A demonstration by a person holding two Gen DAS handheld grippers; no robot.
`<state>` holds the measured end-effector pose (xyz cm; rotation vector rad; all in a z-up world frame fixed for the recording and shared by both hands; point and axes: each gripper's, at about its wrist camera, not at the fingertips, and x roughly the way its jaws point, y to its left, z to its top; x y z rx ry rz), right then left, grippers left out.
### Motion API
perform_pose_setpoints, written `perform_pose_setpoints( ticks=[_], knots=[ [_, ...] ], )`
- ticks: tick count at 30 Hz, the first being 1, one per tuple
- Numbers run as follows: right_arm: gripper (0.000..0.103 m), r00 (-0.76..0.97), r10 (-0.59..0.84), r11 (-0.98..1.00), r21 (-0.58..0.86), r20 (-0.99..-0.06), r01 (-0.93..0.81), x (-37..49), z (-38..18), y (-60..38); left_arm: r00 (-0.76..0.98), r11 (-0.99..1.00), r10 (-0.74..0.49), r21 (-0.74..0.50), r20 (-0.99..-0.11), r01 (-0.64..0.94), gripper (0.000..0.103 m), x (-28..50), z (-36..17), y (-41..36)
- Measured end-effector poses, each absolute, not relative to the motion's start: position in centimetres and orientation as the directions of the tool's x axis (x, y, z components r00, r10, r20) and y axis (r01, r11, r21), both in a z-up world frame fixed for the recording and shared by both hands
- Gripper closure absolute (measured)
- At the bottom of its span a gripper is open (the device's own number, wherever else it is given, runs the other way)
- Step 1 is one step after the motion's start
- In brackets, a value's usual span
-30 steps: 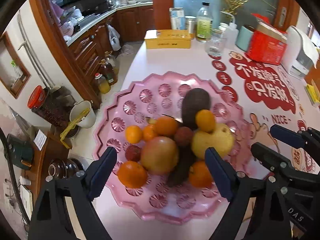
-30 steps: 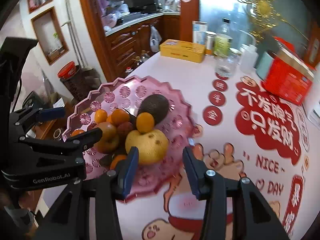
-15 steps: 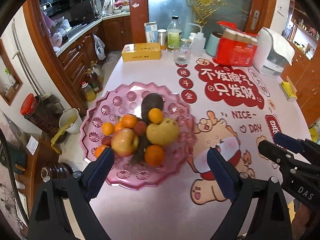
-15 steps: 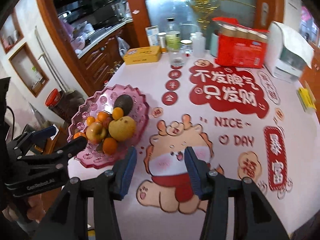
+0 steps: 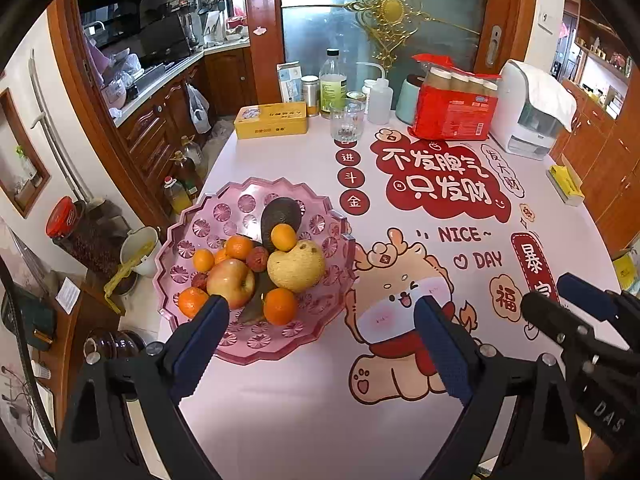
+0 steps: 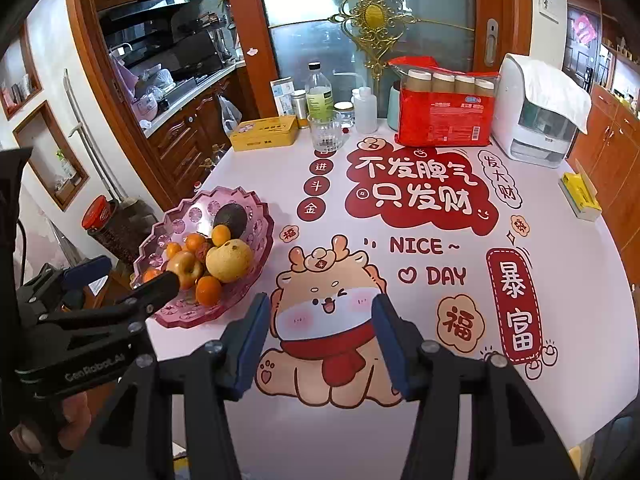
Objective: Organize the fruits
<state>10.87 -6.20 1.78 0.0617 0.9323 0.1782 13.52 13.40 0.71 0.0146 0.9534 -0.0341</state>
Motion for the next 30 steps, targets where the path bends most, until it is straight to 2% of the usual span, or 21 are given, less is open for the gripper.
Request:
perform_pose_setpoints(
  ticks=[30],
  knots=[
    [0.049, 0.583, 0.184, 0.983, 0.134, -0.791, -0.129, 10.2, 1.7, -7.2, 0.57, 1.0, -0.009, 0.005, -0.822, 0.023, 0.01, 12.3, 0.5, 12.4]
  ],
)
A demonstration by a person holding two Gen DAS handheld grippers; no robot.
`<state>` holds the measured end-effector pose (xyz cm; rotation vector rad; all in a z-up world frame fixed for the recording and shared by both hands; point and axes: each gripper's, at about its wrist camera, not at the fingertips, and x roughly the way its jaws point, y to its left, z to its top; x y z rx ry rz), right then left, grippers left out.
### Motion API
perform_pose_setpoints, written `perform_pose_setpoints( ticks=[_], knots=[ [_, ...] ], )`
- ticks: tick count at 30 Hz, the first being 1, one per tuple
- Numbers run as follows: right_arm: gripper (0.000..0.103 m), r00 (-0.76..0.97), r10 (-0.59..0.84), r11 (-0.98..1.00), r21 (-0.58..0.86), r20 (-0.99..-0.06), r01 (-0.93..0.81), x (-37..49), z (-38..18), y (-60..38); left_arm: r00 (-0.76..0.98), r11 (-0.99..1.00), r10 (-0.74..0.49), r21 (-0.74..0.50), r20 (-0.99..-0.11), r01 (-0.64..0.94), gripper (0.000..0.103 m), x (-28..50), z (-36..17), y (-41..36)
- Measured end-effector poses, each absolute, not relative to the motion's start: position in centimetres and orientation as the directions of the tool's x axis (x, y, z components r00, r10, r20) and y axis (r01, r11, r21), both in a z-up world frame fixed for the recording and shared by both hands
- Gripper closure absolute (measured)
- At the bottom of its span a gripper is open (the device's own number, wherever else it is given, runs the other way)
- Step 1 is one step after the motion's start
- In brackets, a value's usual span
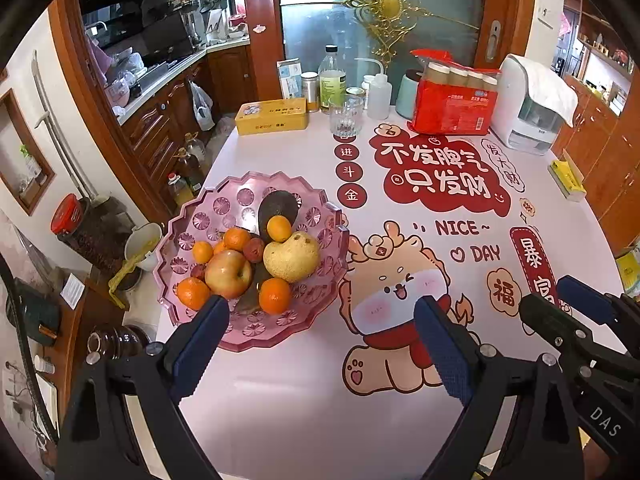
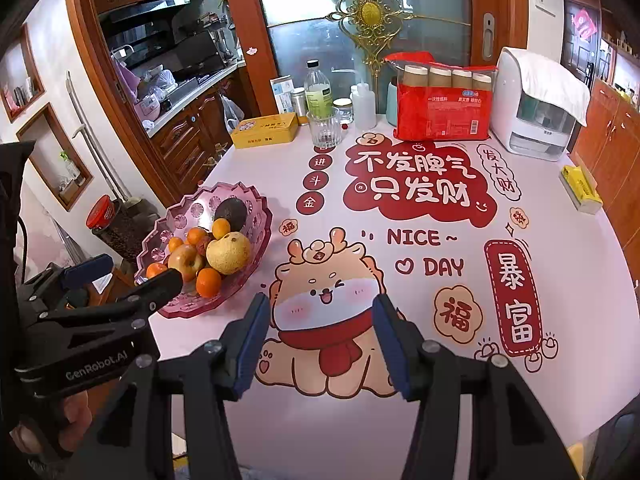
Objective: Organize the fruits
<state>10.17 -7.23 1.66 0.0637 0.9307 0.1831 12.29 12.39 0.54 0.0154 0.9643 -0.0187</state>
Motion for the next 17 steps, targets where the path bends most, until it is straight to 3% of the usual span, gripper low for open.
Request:
perform_pose_setpoints(
  ticks=[17],
  knots=[
    [0.049, 0.583, 0.186, 0.982, 0.135, -0.791, -0.131, 10.06, 1.68, -7.26, 0.564, 1.0, -0.011, 0.001, -0.826, 0.02, 0.01, 11.77, 0.51, 12.99]
  ],
)
